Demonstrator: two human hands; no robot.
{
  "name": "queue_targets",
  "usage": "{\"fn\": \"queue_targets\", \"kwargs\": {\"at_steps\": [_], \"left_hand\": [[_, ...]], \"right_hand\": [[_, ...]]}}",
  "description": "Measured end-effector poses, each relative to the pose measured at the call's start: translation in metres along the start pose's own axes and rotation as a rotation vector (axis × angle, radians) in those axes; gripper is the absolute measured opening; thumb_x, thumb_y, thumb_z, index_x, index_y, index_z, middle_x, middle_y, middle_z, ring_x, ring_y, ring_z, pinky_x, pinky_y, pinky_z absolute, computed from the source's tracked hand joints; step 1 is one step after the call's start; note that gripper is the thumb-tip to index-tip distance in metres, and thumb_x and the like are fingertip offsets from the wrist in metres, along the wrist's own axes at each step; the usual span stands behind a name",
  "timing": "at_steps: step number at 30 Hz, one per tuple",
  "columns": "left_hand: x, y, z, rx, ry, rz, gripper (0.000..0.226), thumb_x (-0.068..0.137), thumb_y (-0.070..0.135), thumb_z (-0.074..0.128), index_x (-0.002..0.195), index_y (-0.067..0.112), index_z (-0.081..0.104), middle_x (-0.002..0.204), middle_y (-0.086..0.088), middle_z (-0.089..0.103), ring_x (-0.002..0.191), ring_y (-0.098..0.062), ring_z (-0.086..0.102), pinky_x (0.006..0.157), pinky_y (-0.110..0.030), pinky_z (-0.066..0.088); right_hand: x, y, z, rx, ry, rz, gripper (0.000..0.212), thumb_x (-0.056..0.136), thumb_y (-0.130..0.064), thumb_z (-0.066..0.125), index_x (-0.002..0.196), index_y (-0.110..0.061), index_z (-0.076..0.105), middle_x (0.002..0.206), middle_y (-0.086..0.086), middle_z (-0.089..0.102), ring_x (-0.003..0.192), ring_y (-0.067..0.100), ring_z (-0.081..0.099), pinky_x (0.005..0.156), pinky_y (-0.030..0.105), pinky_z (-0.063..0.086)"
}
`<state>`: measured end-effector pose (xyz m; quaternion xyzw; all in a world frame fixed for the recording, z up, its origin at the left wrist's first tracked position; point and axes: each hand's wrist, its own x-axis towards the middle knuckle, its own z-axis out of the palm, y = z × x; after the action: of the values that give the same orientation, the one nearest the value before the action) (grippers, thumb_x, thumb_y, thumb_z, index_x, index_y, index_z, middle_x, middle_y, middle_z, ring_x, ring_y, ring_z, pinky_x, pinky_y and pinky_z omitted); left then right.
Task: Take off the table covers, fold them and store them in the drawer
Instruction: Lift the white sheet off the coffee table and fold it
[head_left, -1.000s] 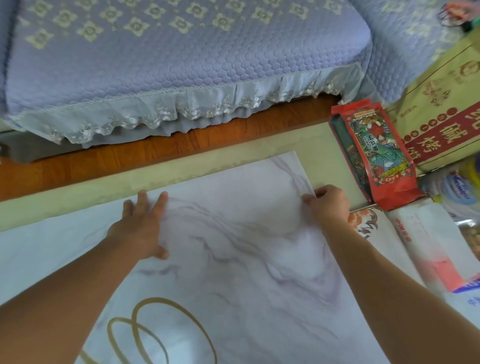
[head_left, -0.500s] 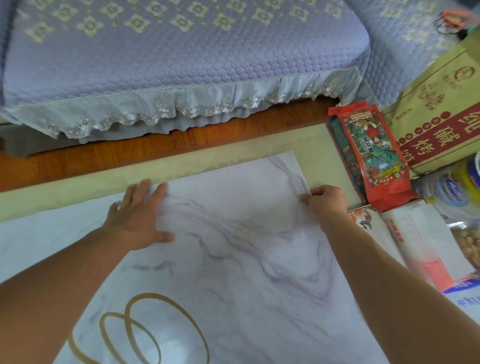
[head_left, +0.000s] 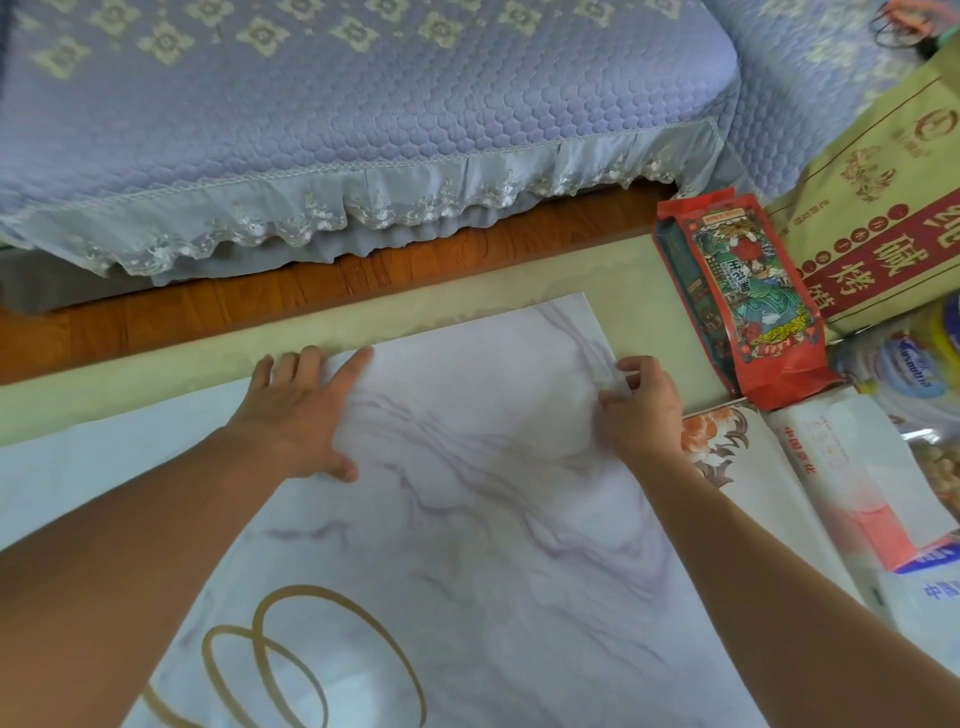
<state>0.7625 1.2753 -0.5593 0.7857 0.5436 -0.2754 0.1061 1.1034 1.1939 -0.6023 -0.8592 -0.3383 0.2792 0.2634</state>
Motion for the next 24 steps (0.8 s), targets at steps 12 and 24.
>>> {"fn": "queue_targets", "kwargs": {"at_steps": [12,24], "left_hand": [[-0.024,0.008,0.005,-0.186,0.045,-0.068,0.119,0.065,0.065,0.084,0.154,0.029,0.012,0.134,-0.009,0.026,0.128,-0.029,0.033,0.095,-0.040,0.052],[-0.029,0.005,0.010,-0.262,0.052,-0.073,0.116,0.071,0.059,0.084,0.155,0.029,0.010,0.162,-0.006,-0.014,0.152,-0.036,0.005,0.108,-0.052,0.045]], "right_hand": [[0.001,-0.004,-0.002,0.078,-0.036,0.007,0.048,0.094,-0.024,0.063,0.140,-0.034,0.053,0.124,-0.003,0.045,0.106,0.018,0.055,0.095,0.035,0.047],[0.012,-0.004,-0.005,0.173,-0.036,0.048,0.010,0.092,-0.027,0.063,0.100,-0.023,0.068,0.096,0.004,0.068,0.083,0.022,0.064,0.075,0.041,0.056]]}}
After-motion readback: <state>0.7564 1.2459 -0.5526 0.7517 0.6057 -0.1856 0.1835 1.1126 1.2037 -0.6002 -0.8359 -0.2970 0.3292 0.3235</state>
